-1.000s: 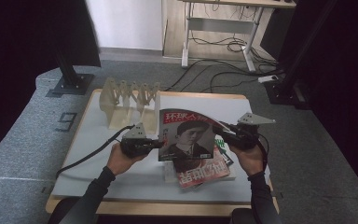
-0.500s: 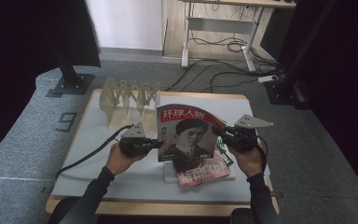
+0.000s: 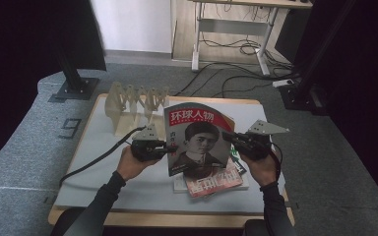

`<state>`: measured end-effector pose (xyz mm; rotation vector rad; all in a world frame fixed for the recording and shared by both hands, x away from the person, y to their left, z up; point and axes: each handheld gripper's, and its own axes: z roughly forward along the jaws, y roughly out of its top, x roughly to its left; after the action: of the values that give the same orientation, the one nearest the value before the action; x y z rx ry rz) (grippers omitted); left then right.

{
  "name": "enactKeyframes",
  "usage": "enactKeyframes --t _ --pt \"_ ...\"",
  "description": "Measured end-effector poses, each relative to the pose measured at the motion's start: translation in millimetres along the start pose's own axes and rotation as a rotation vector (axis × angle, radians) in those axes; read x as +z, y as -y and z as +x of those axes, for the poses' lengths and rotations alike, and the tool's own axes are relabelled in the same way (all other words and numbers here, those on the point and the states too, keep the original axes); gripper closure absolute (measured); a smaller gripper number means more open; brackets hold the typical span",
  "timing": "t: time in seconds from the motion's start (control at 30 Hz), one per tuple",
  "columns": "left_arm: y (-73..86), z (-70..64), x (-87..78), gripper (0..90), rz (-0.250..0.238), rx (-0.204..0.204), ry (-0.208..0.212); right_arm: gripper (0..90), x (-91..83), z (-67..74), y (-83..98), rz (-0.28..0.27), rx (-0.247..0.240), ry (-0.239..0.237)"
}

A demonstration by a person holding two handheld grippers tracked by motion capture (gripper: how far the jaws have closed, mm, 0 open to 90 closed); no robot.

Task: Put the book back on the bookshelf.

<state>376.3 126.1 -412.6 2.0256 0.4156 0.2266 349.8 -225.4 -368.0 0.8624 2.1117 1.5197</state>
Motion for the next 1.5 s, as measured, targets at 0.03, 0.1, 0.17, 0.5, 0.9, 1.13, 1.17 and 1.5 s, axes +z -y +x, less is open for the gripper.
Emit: enactKeyframes --t 0.03,0.1,0.17,0.5,0.9,1.13,1.17,1.5 --pt "-2.8 -0.4 1.1 79.9 0.001 0.002 -0.006 82.4 -0.3 -0.4 0.4 -0.003 0.004 0.0" --pt "-5.7 -1.0 2.3 79.9 0.0 0.006 -0.013 82.2 -1.4 -1.5 1.6 -0.003 0.008 -0.002" --pt "-7.6 -0.3 3.2 80.0 -0.013 -0.009 -0.008 81.9 -1.8 -2.0 1.8 -0.004 0.006 -0.003" --pt "-17.2 -1.6 8.2 80.2 0.018 -0.015 -0.05 80.3 0.3 -5.0 3.7 -0.005 0.02 0.0" --pt "-38.0 3.7 -2.8 79.2 -0.003 -0.022 -0.011 78.8 -1.1 -6.5 5.3 -0.005 0.025 -0.001" --pt "-44.6 9.5 -7.5 81.0 0.011 -0.037 0.033 76.6 -1.6 -7.8 6.5 -0.002 0.032 -0.001" --pt "-45.6 9.1 -8.3 80.3 0.007 -0.033 0.03 76.5 -1.4 -7.9 6.7 0.0 0.032 0.0" --pt "-53.1 7.1 -14.3 84.8 0.001 0.001 0.015 71.8 2.5 -9.1 9.5 0.034 0.039 0.026"
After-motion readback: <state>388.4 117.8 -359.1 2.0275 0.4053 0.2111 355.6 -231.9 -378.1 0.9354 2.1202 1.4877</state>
